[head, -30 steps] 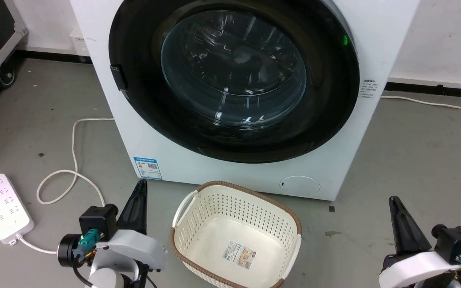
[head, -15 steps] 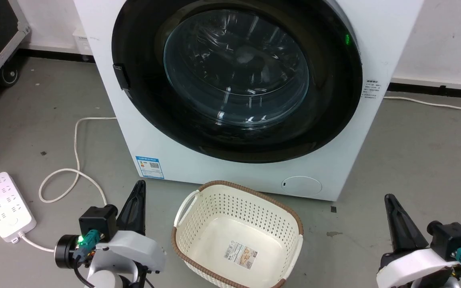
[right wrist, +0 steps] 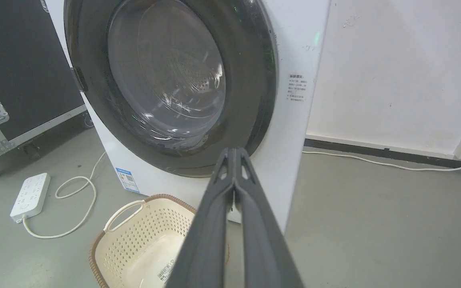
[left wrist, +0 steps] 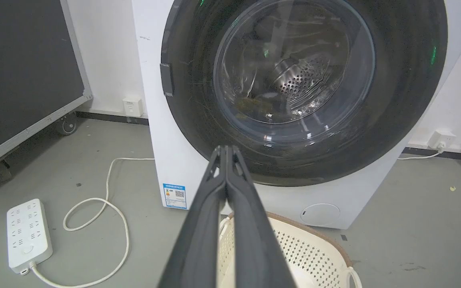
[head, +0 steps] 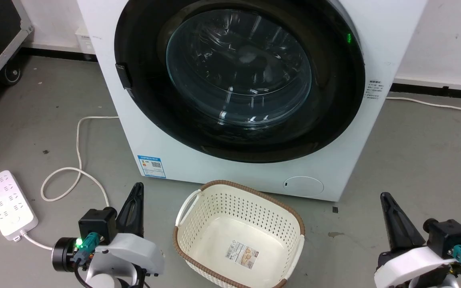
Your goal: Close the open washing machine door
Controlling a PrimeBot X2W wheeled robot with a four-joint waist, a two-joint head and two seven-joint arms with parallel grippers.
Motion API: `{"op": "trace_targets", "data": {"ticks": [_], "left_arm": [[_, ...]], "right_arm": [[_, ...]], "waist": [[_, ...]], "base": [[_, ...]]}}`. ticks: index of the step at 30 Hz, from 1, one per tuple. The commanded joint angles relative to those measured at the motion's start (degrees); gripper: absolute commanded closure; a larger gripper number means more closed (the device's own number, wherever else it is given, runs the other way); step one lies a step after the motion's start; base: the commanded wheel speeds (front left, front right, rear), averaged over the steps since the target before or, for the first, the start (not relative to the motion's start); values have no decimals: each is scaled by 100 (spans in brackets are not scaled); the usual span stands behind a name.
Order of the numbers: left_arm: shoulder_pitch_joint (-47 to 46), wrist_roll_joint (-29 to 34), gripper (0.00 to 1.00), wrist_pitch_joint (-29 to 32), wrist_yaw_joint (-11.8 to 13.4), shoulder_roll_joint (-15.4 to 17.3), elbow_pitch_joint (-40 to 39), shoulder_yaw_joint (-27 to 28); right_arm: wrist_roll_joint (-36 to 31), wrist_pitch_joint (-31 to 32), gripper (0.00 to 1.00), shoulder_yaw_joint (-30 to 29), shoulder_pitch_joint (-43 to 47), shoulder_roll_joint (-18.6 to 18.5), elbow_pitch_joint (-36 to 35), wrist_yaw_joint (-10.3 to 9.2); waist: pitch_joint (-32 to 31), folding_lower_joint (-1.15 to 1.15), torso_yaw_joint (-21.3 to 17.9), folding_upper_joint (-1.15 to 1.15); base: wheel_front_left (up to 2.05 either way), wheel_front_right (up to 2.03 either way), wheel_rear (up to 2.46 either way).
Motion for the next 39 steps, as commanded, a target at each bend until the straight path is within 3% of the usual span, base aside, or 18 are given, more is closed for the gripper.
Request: {"op": "trace_targets", "data": {"ticks": [1,39], "left_arm": [[102,66,100,38,28,-12,-59,16],[440,498,100,414,135,-84,-632,156]], "right_arm": [[-48,38,100,17,99,-4,-61,-2],[-221,469,100,201,184,-8,-447,-3]], "waist": [[0,0,3,0],[11,0,103,0]], "base": [[0,0,0],[0,0,0]]}}
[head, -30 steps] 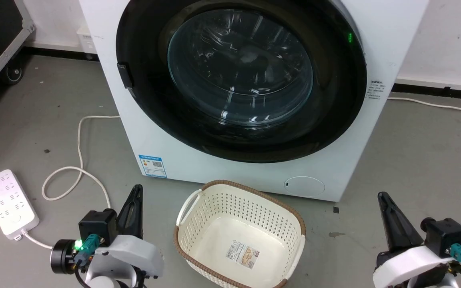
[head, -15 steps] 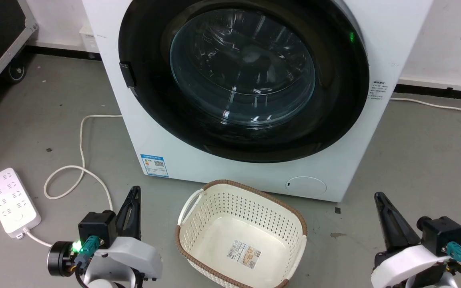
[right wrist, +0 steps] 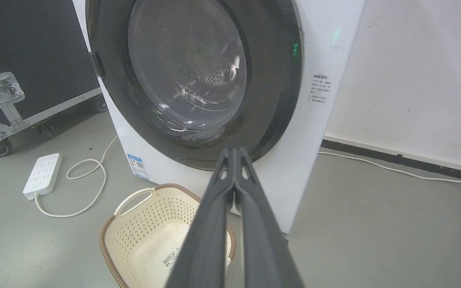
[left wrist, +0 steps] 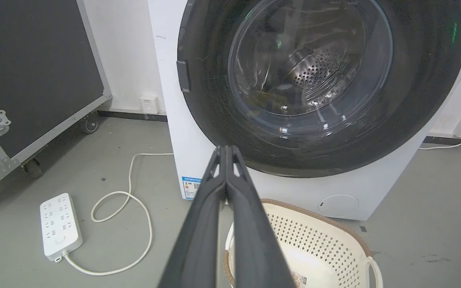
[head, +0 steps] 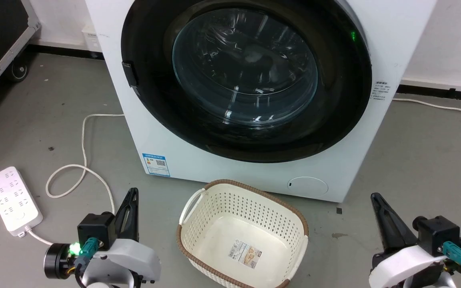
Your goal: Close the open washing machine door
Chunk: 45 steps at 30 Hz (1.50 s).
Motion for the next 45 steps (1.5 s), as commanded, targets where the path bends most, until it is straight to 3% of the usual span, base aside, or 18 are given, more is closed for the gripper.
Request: {"op": "trace_targets", "data": {"ticks": [1,45], "left_arm": [[112,69,100,26,34,-33,-65,21],[452,504,100,404,142,-105,-641,162]], "right_arm": [[-31,29,100,18,87,-8,-68,-3],[-205,463,100,204,172,-11,-456,-4]], "waist": [[0,0,4,0],[11,0,105,0]], "base": [[0,0,0],[0,0,0]]}}
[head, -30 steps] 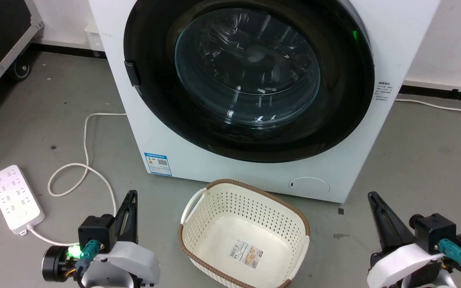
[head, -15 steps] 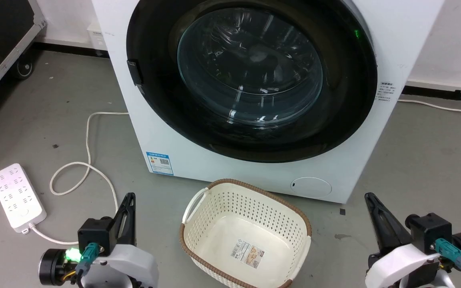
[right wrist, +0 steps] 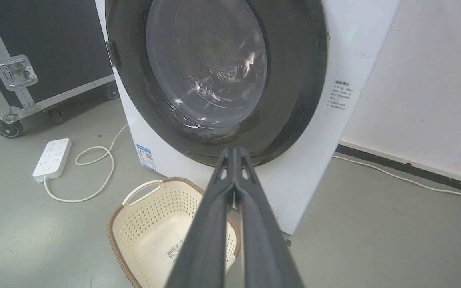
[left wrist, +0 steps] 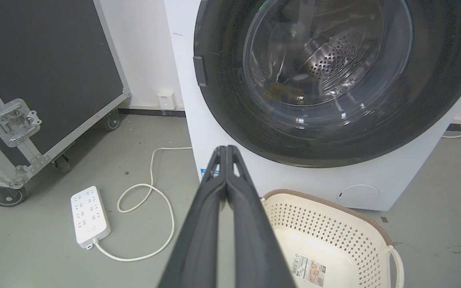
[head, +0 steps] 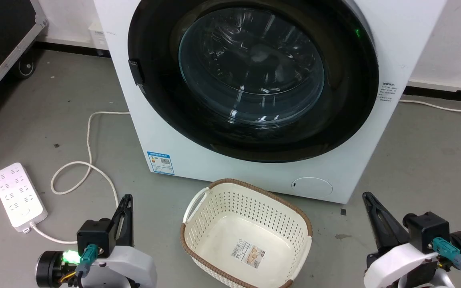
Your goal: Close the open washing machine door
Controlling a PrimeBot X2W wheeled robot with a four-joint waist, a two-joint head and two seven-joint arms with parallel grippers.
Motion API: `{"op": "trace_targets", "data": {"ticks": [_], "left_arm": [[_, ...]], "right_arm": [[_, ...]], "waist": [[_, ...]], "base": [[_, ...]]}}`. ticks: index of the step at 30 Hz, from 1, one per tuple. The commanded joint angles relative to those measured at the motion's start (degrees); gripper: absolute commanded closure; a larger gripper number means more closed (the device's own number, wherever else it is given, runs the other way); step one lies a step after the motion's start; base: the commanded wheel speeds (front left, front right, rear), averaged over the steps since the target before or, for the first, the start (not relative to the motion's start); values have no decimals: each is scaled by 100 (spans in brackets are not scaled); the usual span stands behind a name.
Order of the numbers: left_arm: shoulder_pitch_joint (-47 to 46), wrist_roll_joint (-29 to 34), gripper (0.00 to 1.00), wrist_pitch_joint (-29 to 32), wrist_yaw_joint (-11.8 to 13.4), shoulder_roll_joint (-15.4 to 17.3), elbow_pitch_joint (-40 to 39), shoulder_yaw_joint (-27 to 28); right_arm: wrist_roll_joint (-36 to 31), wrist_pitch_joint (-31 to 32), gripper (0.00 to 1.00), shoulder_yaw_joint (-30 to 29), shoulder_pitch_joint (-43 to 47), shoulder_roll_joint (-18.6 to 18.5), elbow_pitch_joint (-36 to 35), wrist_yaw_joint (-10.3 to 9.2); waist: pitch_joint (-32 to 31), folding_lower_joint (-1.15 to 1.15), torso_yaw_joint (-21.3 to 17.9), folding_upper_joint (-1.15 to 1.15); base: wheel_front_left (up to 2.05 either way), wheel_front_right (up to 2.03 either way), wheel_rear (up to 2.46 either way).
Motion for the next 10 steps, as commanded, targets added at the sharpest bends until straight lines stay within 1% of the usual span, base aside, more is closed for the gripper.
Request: {"op": "trace_targets", "data": {"ticks": [1,10], "left_arm": [[83,16,100,2,16,-4,-29,13],[83,16,100,2,16,-4,-29,13]], "right_arm": [[-43,8,100,-2,104,-11,-35,-4],[-43,8,100,-2,104,-11,-35,-4]], "waist": [[0,0,0,0],[0,0,0,0]], "base": [[0,0,0],[0,0,0]]}}
